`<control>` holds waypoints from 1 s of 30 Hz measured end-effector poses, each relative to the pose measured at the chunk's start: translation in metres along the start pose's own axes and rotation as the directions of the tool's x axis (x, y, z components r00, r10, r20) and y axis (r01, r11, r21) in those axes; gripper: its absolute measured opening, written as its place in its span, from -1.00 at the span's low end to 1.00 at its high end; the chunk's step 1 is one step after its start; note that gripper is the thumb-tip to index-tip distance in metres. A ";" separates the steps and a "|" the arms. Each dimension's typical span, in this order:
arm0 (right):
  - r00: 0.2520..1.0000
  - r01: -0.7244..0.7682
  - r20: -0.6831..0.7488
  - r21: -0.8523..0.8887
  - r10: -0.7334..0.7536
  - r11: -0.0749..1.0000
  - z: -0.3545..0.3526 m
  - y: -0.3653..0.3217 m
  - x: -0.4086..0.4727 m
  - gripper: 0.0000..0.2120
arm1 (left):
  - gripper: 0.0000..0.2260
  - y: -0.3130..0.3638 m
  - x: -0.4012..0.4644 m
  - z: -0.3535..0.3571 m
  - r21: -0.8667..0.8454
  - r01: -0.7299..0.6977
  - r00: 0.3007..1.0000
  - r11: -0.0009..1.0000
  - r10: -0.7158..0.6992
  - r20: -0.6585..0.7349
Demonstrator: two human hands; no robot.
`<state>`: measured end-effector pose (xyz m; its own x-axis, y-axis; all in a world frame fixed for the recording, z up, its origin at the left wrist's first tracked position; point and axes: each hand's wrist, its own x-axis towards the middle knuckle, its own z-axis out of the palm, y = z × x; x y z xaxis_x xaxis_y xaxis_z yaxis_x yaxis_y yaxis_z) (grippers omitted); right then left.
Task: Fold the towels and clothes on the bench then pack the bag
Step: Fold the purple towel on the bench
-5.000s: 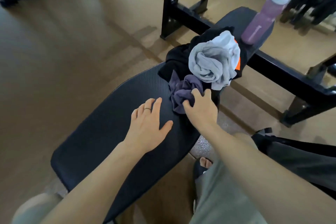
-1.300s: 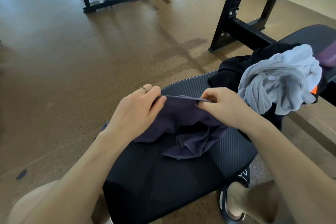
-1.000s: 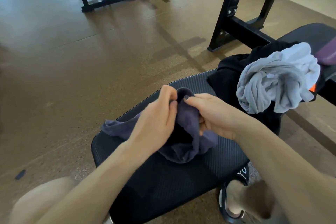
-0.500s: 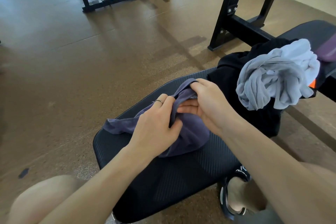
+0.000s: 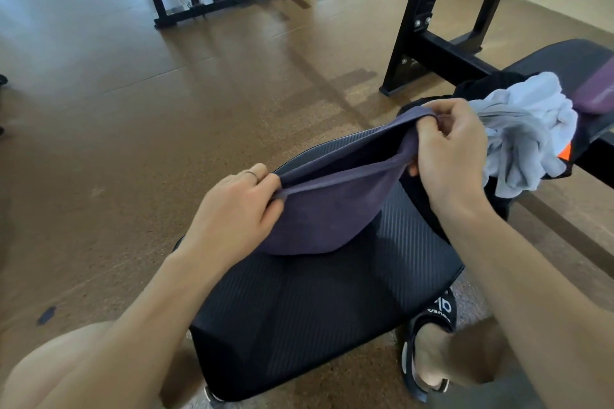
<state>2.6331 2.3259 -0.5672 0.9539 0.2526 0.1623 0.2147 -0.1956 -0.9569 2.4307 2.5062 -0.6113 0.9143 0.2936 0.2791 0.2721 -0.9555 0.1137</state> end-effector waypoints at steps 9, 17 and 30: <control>0.972 0.122 0.232 -0.362 -0.037 0.924 -0.025 0.015 0.003 -0.75 | -0.83 -0.011 -0.032 -0.043 -0.122 -0.025 0.999 0.992 0.021 -0.032; 0.940 -0.078 0.329 -0.051 0.091 0.996 -0.051 -0.043 0.003 -0.84 | -0.76 -0.017 -0.031 -0.109 -0.163 -0.135 0.991 0.977 0.130 -0.043; 0.663 0.638 0.737 -0.465 -0.131 0.614 -0.089 -0.088 0.003 -0.72 | -0.75 -0.011 -0.034 -0.163 0.000 -0.305 0.952 0.952 0.305 0.027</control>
<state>2.6354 2.2594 -0.4608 0.4495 0.8916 0.0550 0.8380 -0.3995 -0.3717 2.3473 2.5117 -0.4666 0.9615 -0.0129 0.2744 -0.0198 -0.9995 0.0227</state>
